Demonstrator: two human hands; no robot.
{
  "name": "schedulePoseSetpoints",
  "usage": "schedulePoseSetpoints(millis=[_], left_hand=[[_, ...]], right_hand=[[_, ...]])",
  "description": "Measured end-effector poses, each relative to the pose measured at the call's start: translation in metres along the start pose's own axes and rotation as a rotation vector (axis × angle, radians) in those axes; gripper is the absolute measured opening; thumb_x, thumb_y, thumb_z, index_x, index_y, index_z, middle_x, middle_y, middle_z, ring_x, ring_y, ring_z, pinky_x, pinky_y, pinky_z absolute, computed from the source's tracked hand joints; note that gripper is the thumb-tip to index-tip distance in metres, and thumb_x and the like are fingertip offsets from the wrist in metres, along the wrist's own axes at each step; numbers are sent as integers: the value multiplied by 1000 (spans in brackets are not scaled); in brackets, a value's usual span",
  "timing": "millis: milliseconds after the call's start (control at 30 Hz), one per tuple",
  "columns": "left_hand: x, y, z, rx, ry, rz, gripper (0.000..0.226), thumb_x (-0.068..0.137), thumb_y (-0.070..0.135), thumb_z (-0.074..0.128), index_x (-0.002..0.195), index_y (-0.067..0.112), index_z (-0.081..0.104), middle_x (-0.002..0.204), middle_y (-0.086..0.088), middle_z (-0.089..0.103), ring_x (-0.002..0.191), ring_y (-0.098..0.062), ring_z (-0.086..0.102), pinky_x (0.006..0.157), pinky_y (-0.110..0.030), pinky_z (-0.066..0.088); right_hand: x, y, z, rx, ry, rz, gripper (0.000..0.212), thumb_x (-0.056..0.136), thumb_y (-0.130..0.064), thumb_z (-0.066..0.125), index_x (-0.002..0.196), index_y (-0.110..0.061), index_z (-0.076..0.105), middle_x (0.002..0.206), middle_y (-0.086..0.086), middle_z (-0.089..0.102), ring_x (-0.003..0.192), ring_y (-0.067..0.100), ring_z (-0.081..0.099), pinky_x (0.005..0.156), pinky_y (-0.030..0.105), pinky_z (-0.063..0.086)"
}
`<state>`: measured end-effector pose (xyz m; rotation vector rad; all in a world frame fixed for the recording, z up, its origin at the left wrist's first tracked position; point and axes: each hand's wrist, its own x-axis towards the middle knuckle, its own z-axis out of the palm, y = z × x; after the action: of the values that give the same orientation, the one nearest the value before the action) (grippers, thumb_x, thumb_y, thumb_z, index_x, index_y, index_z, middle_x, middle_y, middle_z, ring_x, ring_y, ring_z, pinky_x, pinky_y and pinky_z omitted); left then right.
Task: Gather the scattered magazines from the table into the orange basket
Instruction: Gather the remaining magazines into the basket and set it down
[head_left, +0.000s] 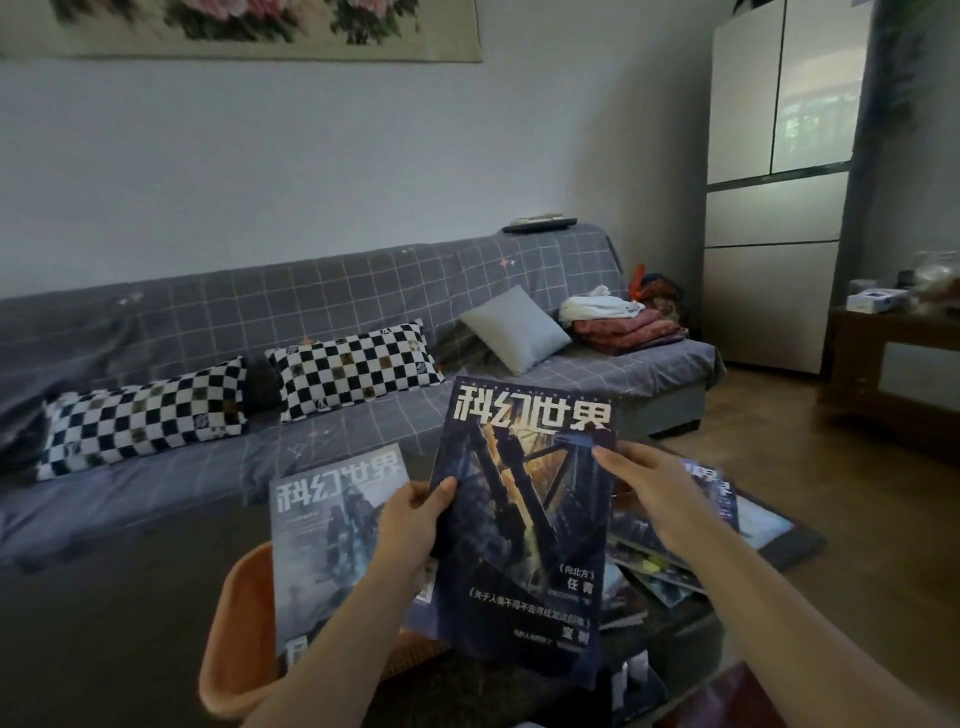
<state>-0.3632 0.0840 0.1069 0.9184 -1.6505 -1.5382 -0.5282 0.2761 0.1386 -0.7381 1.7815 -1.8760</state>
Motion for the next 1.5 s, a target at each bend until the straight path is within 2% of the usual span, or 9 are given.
schedulePoseSetpoints(millis=[200, 600, 700, 867, 1000, 1134, 1234, 1367, 1501], left_hand=[[3, -9, -57, -167, 164, -113, 26, 87, 34, 68, 100, 12, 62, 99, -12, 71, 93, -33, 68, 86, -53, 55], [30, -36, -141, -191, 434, -96, 11, 93, 25, 61, 101, 18, 61, 95, -6, 70, 84, -25, 70, 67, -42, 60], [30, -44, -148, -29, 463, -45, 3, 94, 23, 59, 95, 22, 62, 89, 0, 70, 77, -16, 69, 55, -28, 55], [23, -64, -145, 260, 449, 18, 14, 91, 21, 63, 82, 31, 64, 75, 5, 69, 67, -14, 70, 62, -38, 60], [17, -69, -144, 346, 471, 47, 27, 90, 20, 65, 117, 23, 64, 98, 9, 66, 77, -5, 67, 57, -16, 52], [15, -71, -142, 399, 523, 24, 28, 90, 19, 65, 118, 23, 65, 96, 16, 56, 58, 6, 54, 37, -3, 38], [15, -75, -142, 431, 537, -24, 31, 92, 24, 63, 122, 20, 64, 117, 0, 58, 59, 3, 50, 33, -5, 36], [13, -77, -144, 365, 536, -55, 28, 93, 24, 61, 120, 19, 66, 72, 13, 64, 52, -1, 62, 36, -8, 39], [17, -79, -146, 241, 559, -141, 32, 91, 25, 64, 122, 19, 65, 70, 15, 60, 58, -4, 64, 44, -18, 45]], right_hand=[[13, 19, 68, -104, -209, -48, 15, 88, -22, 60, 98, -12, 66, 85, 2, 75, 80, 20, 71, 72, 32, 55], [54, 61, 186, -164, -261, -45, 24, 85, -16, 66, 106, -24, 62, 84, -5, 73, 75, 11, 71, 61, 23, 54], [62, 75, 204, -261, -198, -48, 33, 86, -16, 65, 118, -19, 59, 98, -4, 68, 87, 14, 67, 74, 31, 55], [61, 98, 206, -521, -166, -154, 39, 88, -17, 61, 126, -25, 56, 93, -10, 65, 76, 2, 58, 54, 10, 39], [56, 108, 205, -682, -146, -242, 46, 89, -21, 60, 133, -27, 49, 112, -13, 60, 92, 1, 52, 71, 9, 39], [56, 110, 208, -791, -120, -233, 39, 87, -23, 62, 126, -24, 55, 135, -6, 48, 123, 14, 45, 100, 29, 39], [56, 111, 209, -794, -143, -197, 34, 88, -24, 61, 122, -25, 57, 129, -6, 53, 106, 10, 56, 82, 18, 44], [57, 112, 209, -777, -172, -178, 29, 88, -26, 60, 117, -24, 58, 115, -6, 64, 93, 8, 62, 66, 12, 41], [57, 110, 211, -781, -159, -143, 31, 87, -30, 62, 116, -20, 59, 113, -3, 67, 97, 10, 63, 67, 14, 40]])
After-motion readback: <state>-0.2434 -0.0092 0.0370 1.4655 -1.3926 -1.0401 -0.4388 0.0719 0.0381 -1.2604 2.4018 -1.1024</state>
